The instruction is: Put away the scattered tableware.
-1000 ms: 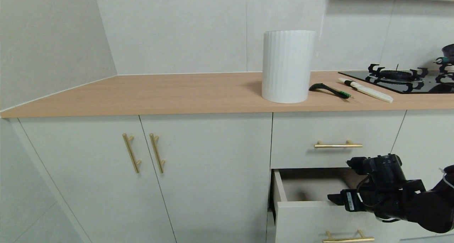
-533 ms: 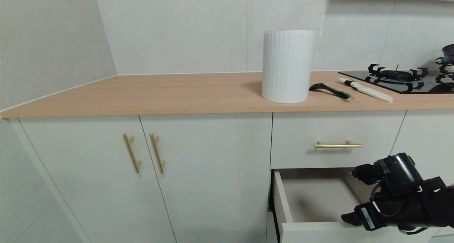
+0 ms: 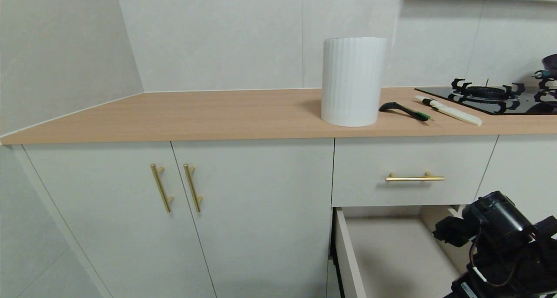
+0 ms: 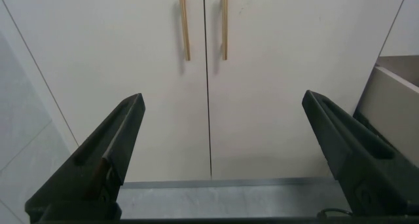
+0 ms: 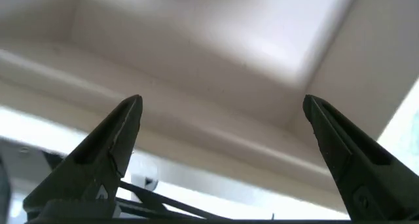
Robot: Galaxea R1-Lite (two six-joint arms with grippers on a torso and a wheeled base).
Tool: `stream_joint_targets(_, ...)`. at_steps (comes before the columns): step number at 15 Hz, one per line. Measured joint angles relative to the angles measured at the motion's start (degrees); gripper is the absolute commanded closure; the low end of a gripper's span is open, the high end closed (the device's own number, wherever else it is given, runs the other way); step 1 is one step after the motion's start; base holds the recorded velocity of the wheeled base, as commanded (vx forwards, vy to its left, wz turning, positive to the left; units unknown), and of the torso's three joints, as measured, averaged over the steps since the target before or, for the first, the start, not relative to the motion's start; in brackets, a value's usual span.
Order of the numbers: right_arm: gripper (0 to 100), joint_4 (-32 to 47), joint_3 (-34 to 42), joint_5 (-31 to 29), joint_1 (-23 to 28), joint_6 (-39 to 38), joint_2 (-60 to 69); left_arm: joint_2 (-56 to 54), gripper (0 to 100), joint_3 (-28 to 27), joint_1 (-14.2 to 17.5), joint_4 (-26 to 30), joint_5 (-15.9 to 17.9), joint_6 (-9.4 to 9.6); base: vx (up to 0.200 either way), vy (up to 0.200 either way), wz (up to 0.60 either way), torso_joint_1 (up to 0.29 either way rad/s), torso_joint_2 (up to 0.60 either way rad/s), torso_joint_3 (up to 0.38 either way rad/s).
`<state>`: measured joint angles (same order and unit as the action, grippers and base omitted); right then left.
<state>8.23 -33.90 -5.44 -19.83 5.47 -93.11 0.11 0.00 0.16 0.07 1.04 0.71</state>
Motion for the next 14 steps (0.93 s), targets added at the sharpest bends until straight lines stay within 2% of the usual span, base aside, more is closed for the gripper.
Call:
stream_joint_targets(4, 0, -0.44, -3.99, 2.21, 0.40, -9.41, 2.79, 0.00, 0, 0.00, 0.00, 0.02, -0.02, 0.00, 0.000, 0.000, 0.00, 0.000, 0.00, 0.000)
stream_joint_targets(6, 0, -3.44, -4.99, 4.92, 2.21, -10.09, 5.05, 0.00, 0, 0.00, 0.00, 0.02, -0.04, -0.02, 0.000, 0.000, 0.00, 0.000, 0.00, 0.000)
stream_joint_targets(12, 0, -6.21, -5.01, 5.19, 4.38, -10.05, 7.80, 0.00, 0, 0.00, 0.00, 0.04, -0.02, 0.00, 0.000, 0.000, 0.00, 0.000, 0.00, 0.000)
stream_joint_targets(14, 0, -6.21, -4.71, 5.17, 4.38, -9.90, 7.97, 0.00, 0, -0.02, 0.00, 0.02, -0.02, 0.00, 0.000, 0.000, 0.00, 0.076, -0.27, -0.200)
